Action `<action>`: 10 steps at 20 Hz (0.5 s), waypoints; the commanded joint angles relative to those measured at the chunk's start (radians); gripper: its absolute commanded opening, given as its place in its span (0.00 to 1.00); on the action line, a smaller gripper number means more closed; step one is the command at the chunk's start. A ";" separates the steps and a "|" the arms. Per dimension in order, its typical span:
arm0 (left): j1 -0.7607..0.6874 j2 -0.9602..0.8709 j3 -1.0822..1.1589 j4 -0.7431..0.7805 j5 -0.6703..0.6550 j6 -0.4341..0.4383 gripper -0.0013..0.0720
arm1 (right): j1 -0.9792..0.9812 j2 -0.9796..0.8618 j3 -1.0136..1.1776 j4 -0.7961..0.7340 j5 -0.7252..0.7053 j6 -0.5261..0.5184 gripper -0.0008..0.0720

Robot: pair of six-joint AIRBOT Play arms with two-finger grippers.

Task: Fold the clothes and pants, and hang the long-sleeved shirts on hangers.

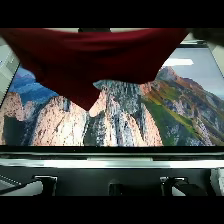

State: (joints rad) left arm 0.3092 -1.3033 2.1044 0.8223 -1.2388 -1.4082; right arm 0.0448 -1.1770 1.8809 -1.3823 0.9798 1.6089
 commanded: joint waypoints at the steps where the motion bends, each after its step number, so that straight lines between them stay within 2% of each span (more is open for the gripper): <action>1: -0.001 0.274 -0.057 0.188 -0.013 -0.082 0.04 | 0.002 0.086 0.174 -0.014 0.194 -0.062 0.05; 3: -0.001 0.433 -0.077 0.338 -0.052 -0.175 0.04 | 0.002 0.188 0.174 0.003 0.244 -0.061 0.05; 5: -0.001 0.538 -0.077 0.422 -0.102 -0.217 0.04 | 0.002 0.274 0.174 0.005 0.296 -0.055 0.05; 7: -0.001 0.579 -0.077 0.435 -0.147 -0.223 0.04 | 0.002 0.320 0.174 -0.020 0.340 -0.013 0.05; 10: -0.001 0.533 -0.077 0.429 -0.187 -0.214 0.04 | 0.002 0.285 0.173 -0.071 0.382 0.035 0.05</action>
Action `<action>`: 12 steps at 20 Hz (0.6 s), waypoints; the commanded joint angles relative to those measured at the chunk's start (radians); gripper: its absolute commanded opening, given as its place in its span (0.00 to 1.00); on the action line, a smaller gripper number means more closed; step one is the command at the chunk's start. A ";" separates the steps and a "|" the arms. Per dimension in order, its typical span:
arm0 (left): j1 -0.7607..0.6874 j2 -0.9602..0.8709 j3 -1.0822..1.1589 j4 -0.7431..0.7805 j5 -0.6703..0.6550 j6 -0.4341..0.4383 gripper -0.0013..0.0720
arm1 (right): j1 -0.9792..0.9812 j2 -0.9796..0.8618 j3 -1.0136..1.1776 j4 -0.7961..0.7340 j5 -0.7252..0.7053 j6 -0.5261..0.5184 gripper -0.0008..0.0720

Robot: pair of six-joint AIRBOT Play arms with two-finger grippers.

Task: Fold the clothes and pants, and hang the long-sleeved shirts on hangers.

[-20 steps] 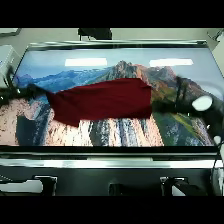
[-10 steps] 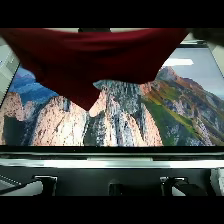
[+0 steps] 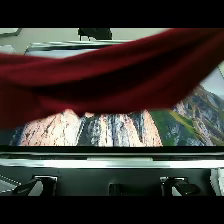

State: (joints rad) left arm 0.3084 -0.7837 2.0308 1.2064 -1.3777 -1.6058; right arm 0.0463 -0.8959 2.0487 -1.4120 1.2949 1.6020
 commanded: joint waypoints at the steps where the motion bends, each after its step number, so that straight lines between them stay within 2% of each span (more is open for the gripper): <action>1: 0.000 -0.029 -0.003 0.018 -0.048 0.010 0.04 | 0.001 -0.031 0.005 -0.040 0.068 0.043 0.05; 4: -0.009 -0.220 -0.004 -0.098 -0.048 0.071 0.04 | 0.001 -0.208 0.005 -0.019 0.088 0.062 0.05; 9: -0.093 -0.673 -0.068 -0.103 -0.032 0.141 0.04 | 0.001 -0.573 -0.075 0.068 0.090 0.057 0.05; 12: -0.117 -0.959 -0.083 -0.103 0.071 0.151 0.04 | 0.001 -0.800 -0.105 0.095 0.017 0.013 0.05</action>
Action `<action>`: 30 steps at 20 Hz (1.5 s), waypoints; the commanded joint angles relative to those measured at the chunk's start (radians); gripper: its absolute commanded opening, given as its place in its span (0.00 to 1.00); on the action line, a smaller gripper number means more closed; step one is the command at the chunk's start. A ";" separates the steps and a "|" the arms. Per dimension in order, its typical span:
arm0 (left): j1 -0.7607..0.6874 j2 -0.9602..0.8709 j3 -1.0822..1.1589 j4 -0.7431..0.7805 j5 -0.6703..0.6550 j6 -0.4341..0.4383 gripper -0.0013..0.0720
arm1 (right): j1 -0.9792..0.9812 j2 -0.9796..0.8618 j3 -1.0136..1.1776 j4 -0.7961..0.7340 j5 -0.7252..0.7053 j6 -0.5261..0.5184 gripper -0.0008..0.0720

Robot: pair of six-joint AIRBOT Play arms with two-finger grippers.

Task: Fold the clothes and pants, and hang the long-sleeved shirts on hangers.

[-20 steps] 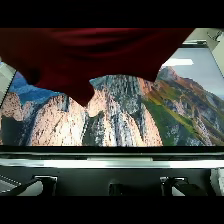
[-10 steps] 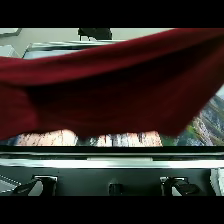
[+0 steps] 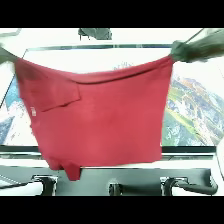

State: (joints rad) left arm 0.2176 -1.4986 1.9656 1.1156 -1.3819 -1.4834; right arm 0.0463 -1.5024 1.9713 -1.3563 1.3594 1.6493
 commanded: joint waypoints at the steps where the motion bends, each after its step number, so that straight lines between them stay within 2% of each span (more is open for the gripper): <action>1: -0.029 -0.328 -0.018 -0.013 0.136 0.039 0.04 | 0.001 -0.263 -0.027 0.034 -0.086 -0.052 0.05; 5: -0.045 -0.526 -0.017 -0.014 0.378 0.076 0.04 | 0.001 -0.485 -0.027 0.006 -0.280 -0.072 0.05; 8: -0.050 -0.563 -0.010 -0.013 0.456 0.101 0.04 | 0.000 -0.542 -0.027 -0.005 -0.352 -0.070 0.05; 10: -0.041 -0.557 0.014 -0.013 0.400 0.100 0.04 | -0.006 -0.540 -0.013 -0.016 -0.313 -0.056 0.05; 16: -0.006 -0.491 0.066 -0.012 0.010 0.084 0.04 | -0.042 -0.440 0.023 -0.014 0.029 -0.030 0.05; 20: -0.010 -0.476 0.064 0.047 -0.179 -0.003 0.04 | -0.050 -0.427 0.023 -0.016 0.183 -0.023 0.05; 24: -0.026 -0.477 0.018 0.058 -0.223 -0.002 0.04 | -0.050 -0.470 0.023 -0.006 0.251 -0.021 0.05; 30: -0.043 -0.477 -0.089 0.112 -0.223 -0.001 0.04 | -0.050 -0.530 0.023 -0.014 0.318 -0.019 0.05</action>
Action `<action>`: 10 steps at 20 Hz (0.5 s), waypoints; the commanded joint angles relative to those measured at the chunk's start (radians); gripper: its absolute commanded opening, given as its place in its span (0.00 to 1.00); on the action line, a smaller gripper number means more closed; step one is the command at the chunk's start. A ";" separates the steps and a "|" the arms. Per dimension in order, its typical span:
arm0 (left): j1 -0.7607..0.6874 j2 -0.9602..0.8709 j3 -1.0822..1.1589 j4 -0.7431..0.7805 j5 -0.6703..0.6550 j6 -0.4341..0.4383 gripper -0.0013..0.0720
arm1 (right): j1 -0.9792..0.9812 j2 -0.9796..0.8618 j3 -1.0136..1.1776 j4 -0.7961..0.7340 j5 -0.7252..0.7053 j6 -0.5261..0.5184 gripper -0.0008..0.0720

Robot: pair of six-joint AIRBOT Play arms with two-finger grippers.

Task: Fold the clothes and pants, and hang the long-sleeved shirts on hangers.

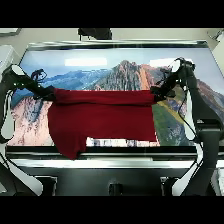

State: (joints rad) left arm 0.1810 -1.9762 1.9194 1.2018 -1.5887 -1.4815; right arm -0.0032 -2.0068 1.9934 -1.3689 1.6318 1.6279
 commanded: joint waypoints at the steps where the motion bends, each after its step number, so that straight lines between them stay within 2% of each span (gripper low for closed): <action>1: -0.008 0.001 -0.055 0.026 -0.016 0.001 0.04 | 0.000 -0.035 0.000 -0.003 0.046 0.002 0.05; 10: -0.002 -0.013 -0.071 0.072 -0.016 0.007 0.04 | 0.003 -0.107 -0.001 0.019 0.050 0.011 0.06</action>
State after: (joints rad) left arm 0.1787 -1.9808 1.8511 1.2503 -1.6035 -1.4773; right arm -0.0029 -2.0892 1.9934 -1.3689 1.6772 1.6314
